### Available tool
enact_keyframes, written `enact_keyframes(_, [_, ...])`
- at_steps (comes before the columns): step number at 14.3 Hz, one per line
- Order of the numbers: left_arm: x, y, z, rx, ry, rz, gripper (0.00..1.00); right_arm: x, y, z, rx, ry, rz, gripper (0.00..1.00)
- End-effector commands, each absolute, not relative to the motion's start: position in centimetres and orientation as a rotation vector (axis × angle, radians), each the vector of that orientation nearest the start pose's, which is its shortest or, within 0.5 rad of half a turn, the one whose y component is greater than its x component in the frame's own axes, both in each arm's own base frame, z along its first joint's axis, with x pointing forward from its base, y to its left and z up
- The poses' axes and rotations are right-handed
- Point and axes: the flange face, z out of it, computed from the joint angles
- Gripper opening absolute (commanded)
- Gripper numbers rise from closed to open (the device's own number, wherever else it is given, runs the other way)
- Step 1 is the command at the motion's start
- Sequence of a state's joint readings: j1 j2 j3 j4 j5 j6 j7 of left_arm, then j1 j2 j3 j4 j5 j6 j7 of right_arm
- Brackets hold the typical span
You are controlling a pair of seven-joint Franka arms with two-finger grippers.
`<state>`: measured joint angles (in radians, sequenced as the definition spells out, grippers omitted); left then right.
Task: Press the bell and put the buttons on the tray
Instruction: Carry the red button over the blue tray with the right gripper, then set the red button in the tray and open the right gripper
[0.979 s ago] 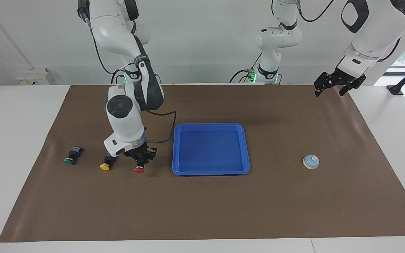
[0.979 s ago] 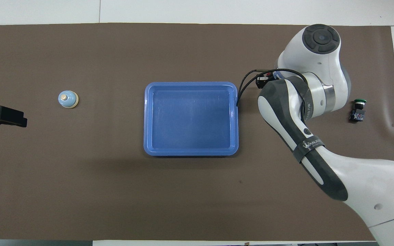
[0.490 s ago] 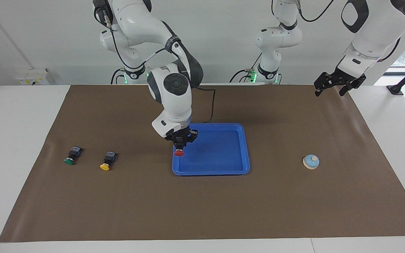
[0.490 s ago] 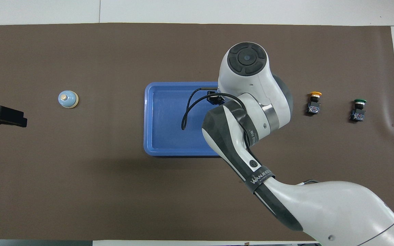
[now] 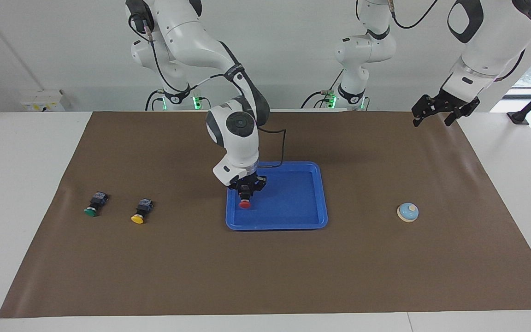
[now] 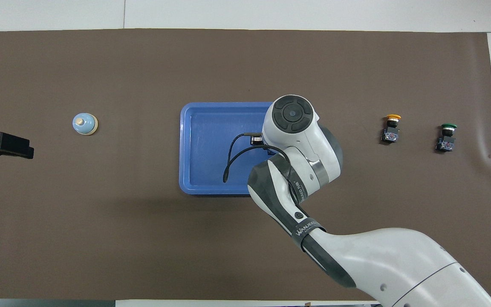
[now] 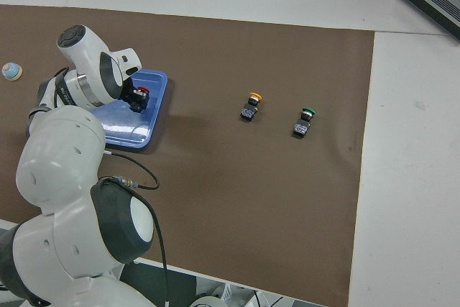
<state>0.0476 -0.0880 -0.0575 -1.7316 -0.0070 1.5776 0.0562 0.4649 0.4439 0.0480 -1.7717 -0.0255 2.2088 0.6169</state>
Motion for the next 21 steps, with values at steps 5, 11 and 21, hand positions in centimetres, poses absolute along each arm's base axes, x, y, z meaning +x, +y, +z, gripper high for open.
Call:
enact_keyframes(5, [52.3,-0.6,60.2,-3.150,0.103,0.099,1.00,55.2,31.5,30.2,-3.131,0.215,0.011,0.99])
enact_keyframes(11, [52.3,-0.6,60.2,-3.150,0.103,0.099,1.00,58.8,27.3,38.7,-3.116,0.450,0.007,1.00])
enact_keyframes(21, [52.3,-0.6,60.2,-3.150,0.103,0.099,1.00,62.7,2.7,41.6,-3.172,0.355,0.038,1.00])
